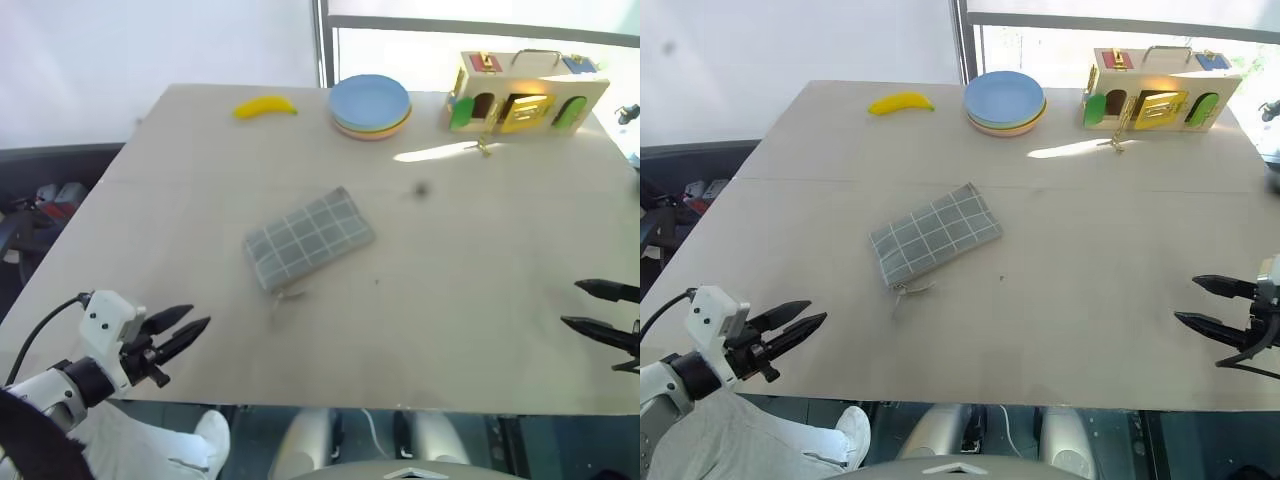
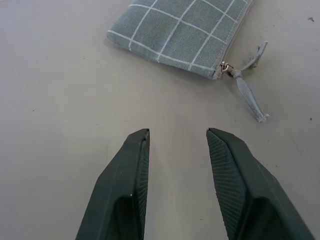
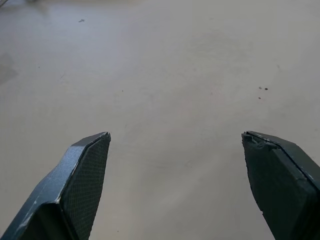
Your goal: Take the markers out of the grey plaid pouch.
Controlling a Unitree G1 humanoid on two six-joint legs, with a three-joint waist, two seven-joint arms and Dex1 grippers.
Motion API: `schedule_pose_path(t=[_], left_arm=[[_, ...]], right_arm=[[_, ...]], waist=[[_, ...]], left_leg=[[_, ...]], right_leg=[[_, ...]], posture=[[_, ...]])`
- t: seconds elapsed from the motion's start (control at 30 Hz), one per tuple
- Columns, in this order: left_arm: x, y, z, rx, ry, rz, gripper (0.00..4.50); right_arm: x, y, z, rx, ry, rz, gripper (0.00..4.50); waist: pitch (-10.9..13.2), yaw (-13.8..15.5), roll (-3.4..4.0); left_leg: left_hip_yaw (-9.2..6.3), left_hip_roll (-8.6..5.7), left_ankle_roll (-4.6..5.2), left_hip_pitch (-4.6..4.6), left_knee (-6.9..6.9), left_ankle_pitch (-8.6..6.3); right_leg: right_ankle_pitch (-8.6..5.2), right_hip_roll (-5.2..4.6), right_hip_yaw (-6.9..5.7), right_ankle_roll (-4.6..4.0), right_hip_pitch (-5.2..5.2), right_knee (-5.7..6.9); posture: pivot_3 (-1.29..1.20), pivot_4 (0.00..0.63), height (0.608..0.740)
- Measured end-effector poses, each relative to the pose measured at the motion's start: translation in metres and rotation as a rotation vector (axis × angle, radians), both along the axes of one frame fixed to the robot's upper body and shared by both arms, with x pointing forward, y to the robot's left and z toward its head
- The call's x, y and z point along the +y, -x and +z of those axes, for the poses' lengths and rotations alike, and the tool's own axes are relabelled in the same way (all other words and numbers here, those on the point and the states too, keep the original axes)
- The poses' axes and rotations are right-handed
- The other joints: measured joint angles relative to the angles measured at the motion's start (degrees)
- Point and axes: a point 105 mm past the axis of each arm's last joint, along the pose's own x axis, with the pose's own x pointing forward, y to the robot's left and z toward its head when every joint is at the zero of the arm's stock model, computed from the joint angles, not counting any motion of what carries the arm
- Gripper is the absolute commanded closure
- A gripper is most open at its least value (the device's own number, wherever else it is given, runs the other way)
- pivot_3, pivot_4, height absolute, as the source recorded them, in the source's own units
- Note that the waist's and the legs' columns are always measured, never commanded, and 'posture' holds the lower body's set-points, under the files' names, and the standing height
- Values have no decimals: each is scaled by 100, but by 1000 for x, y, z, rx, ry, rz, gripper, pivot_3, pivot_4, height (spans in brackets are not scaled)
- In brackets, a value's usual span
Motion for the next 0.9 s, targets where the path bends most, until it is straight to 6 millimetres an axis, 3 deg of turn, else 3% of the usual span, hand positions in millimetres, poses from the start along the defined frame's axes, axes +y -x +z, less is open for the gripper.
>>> schedule_pose_path(t=[0.9], left_arm=[[3, 3, -4, -3, 5, 5, 2658]], right_arm=[[-1, -3, -1, -4, -12, -5, 212]], waist=[[0, 0, 0]], left_leg=[[0, 0, 0, 0, 0, 0]], right_leg=[[0, 0, 0, 0, 0, 0]], posture=[[0, 150, 740]])
